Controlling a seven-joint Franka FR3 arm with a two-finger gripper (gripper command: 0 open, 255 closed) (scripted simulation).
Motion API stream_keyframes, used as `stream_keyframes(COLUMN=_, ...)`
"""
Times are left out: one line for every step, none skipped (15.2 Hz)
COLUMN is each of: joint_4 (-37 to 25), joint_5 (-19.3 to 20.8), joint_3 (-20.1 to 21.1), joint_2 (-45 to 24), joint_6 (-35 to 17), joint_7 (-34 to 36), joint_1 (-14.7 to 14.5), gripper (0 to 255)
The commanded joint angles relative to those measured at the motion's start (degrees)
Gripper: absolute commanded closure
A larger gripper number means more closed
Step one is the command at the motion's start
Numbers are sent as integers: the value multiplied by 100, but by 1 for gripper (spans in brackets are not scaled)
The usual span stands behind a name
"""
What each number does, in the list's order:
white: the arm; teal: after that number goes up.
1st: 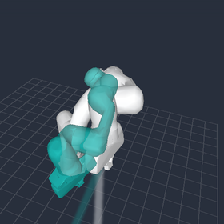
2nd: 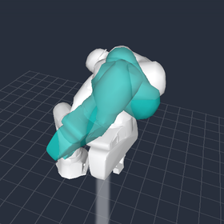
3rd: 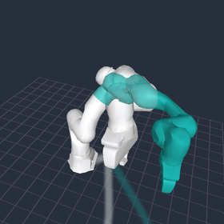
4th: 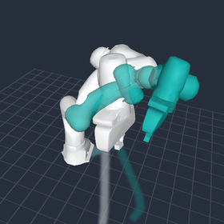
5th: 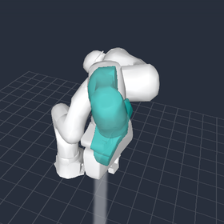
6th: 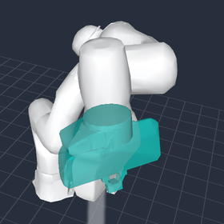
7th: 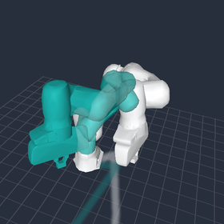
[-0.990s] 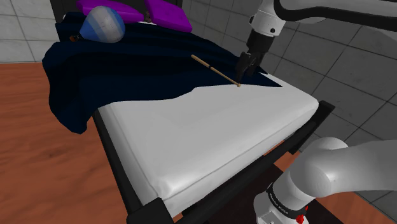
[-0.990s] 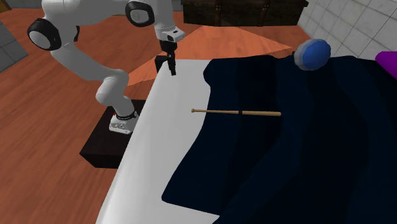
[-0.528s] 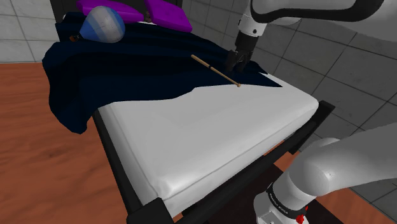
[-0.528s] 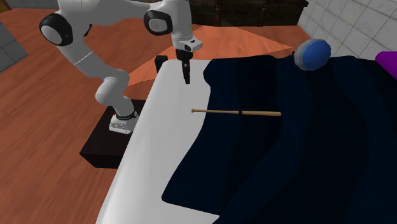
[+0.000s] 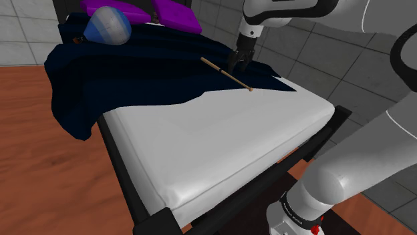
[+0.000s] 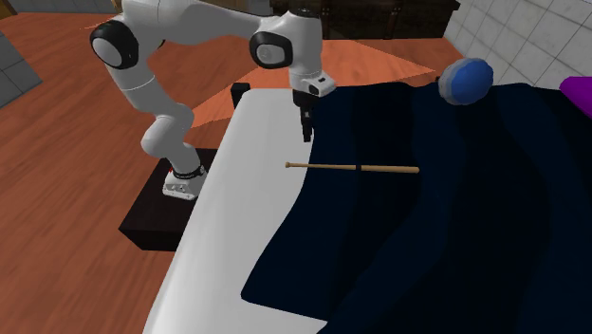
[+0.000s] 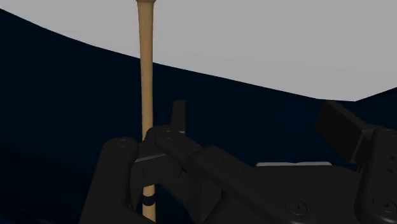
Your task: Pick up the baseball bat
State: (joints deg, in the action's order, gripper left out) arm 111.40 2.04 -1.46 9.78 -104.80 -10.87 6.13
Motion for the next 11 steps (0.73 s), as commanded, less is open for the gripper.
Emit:
stream_keyframes(joint_4=-356, joint_5=7, joint_3=-67, joint_2=-406, joint_6=-41, joint_7=-45, joint_1=56, gripper=0)
stream_keyframes(joint_4=-561, joint_5=5, joint_3=-97, joint_2=-621, joint_6=-46, joint_7=-64, joint_1=82, gripper=0)
stream_keyframes(joint_4=-774, joint_5=0, joint_3=-127, joint_2=-837, joint_6=-45, joint_7=-84, joint_1=109, gripper=0)
stream_keyframes(joint_4=-996, joint_5=-7, joint_3=-155, joint_2=-1056, joint_6=-36, joint_7=-104, joint_1=136, gripper=0)
stream_keyframes(joint_4=-1228, joint_5=-16, joint_3=-183, joint_2=-1277, joint_6=-20, joint_7=-124, joint_1=163, gripper=0)
stream_keyframes(joint_4=-1471, joint_5=-27, joint_3=-210, joint_2=-1502, joint_6=3, joint_7=-144, joint_1=192, gripper=0)
stream_keyframes(joint_4=-1724, joint_5=-41, joint_3=-236, joint_2=-1730, joint_6=34, joint_7=-164, joint_1=222, gripper=0)
stream_keyframes(joint_4=-1990, joint_5=-57, joint_3=-261, joint_2=-1962, joint_6=73, joint_7=-184, joint_1=254, gripper=0)
stream_keyframes(joint_4=-2270, joint_5=-74, joint_3=-284, joint_2=-2199, joint_6=121, joint_7=-204, joint_1=288, gripper=0)
stream_keyframes(joint_4=-2565, joint_5=-94, joint_3=-306, joint_2=-2442, joint_6=179, joint_7=-224, joint_1=323, gripper=0)
stream_keyframes(joint_4=-2641, joint_5=-99, joint_3=-310, joint_2=-2504, joint_6=194, joint_7=-228, joint_1=333, gripper=0)
